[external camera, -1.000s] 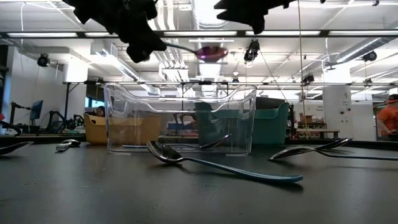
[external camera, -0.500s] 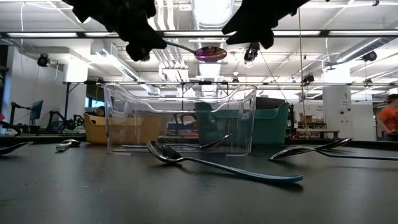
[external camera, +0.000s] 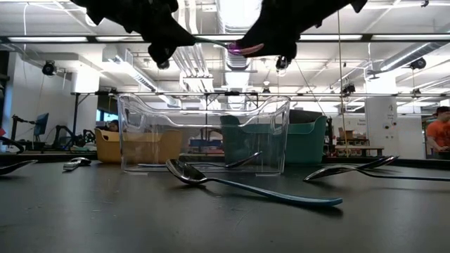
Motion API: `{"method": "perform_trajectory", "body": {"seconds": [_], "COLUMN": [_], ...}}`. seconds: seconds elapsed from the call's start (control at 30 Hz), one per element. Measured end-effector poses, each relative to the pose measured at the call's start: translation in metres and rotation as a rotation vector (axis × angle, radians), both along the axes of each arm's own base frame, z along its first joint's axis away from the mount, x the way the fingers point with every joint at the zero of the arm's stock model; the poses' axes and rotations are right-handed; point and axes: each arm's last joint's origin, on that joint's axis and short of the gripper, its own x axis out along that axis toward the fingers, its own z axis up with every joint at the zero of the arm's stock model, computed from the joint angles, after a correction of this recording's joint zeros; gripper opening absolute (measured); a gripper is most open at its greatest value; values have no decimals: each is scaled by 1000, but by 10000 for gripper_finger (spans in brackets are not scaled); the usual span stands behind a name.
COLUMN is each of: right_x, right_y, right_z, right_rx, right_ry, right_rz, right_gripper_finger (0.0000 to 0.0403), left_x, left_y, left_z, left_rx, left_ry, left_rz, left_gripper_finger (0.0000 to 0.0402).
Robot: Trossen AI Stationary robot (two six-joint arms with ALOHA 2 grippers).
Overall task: Sort silverware by color (type)
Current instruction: Put the violet spoon into the transparent bin
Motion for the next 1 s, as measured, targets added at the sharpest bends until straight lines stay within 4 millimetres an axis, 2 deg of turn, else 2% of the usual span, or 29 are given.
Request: {"method": "perform_trajectory", "body": {"seconds": [0.13,0.37,0.4,0.67,1.0], "right_x": [5,7,7,6,3], "right_y": [-2,-4,-4,-4,-4], "right_z": [2,-3,-3,-4,-7], "right_rx": [-37,-44,-46,-36,11], "right_ry": [-32,-12,-12,5,34], "right_rz": [2,-4,-7,-8,-20], "right_gripper_finger": [142,25,19,10,9], "left_x": [0,0,0,0,-8], "left_y": [0,0,0,0,-1], "left_z": [-2,-2,-2,-1,9], "left_rx": [-1,9,10,27,144], "left_ry": [6,2,2,-7,-46], "left_rz": [-1,-5,-7,-15,1], "left_gripper_finger": [0,0,0,14,115]}}
